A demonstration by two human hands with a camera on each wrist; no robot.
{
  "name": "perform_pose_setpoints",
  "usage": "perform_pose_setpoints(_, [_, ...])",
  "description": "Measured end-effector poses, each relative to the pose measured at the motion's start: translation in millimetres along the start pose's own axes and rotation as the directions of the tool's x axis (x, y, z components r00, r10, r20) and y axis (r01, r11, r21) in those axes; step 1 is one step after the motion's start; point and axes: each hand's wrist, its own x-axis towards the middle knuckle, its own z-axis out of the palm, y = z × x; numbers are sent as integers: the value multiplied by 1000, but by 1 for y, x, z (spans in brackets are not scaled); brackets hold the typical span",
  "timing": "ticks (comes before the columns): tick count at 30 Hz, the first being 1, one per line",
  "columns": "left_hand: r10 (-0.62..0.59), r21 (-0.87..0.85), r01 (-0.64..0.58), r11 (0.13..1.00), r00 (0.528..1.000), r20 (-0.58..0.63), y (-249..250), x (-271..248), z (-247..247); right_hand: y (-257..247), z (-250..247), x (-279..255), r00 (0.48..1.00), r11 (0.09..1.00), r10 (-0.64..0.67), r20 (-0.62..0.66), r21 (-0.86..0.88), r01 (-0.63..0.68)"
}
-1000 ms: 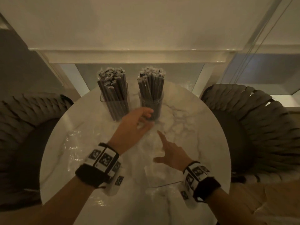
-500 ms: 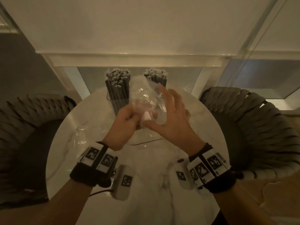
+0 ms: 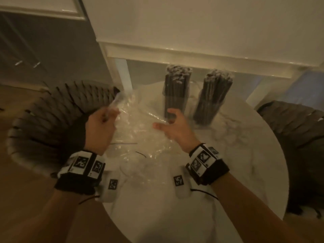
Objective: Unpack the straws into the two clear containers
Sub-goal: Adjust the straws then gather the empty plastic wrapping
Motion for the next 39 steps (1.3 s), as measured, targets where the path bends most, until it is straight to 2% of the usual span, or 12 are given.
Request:
perform_pose_setpoints(6, [-465,485,336,807,868,173,-109,-10,15,69,48,22,919,816,379,111,-509,-275])
perform_pose_setpoints(9, [-562,343,464,816,776,287,-124,-24,31,86,57,18,865,735,454,216,-640,-225])
perform_pose_setpoints(13, [-686,-24,704,710,699,200,-128,-35,46,87,51,10,932,919,317,177,-302,-255])
perform_pose_setpoints(15, [-583,-129,590,797,808,90,-117,-38,41,85,44,3,945,938,302,128,-216,-270])
perform_pose_setpoints(18, [-63,-78,72,994,992,109,-84,-48,30,79,38,-8,975,963,220,-11,-159,-219])
perform_pose_setpoints(21, [92,251,-250,935,855,510,-57,-55,27,53,36,-21,987,988,140,-76,-59,-144])
perform_pose_setpoints(24, [-73,373,-226,900,765,640,-47,-58,38,20,41,-35,993,977,104,55,183,-113])
perform_pose_setpoints(27, [-104,342,-138,929,792,602,-39,-52,51,-5,29,-51,991,952,126,49,275,-135])
perform_pose_setpoints(30, [-14,383,-282,880,789,615,-30,-51,59,-9,4,-58,999,991,9,-45,-133,-15])
perform_pose_setpoints(33, [68,407,-419,812,760,647,-12,-57,66,-1,-29,-62,946,753,-283,-157,-647,118])
perform_pose_setpoints(36, [213,46,-325,945,715,666,12,-69,80,1,-54,-73,979,832,-204,6,-526,177])
perform_pose_setpoints(39, [243,-407,18,913,777,580,49,-89,96,8,-76,-94,993,997,-3,116,-80,12])
